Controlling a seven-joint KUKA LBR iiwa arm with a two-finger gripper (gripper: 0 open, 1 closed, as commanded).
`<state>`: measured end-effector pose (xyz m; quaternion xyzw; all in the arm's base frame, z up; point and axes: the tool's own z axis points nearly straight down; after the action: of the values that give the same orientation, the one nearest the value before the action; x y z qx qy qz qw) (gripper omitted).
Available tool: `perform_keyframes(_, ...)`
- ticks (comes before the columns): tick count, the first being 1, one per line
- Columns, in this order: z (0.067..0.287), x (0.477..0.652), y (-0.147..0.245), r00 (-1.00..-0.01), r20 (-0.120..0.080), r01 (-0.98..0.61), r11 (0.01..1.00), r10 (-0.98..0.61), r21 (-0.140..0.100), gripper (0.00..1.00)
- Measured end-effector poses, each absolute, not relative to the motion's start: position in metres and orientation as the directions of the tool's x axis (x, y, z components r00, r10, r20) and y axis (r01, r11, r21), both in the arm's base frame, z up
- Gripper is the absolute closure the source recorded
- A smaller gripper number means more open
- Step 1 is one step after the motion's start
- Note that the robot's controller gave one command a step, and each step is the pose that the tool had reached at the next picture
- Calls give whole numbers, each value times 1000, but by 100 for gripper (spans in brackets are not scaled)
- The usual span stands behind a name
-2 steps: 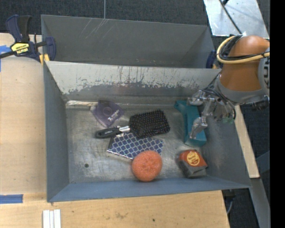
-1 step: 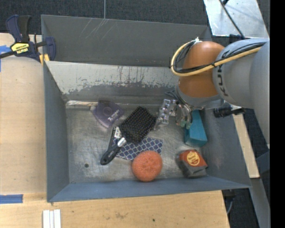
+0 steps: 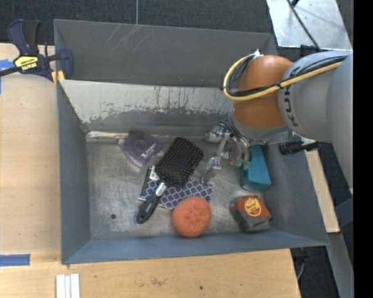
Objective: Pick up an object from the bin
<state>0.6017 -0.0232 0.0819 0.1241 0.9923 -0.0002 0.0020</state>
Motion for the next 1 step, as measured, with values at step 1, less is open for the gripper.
perform_keyframes(1, 82, 602, -24, -969, -5, 247, 969, 247, -1, 100)
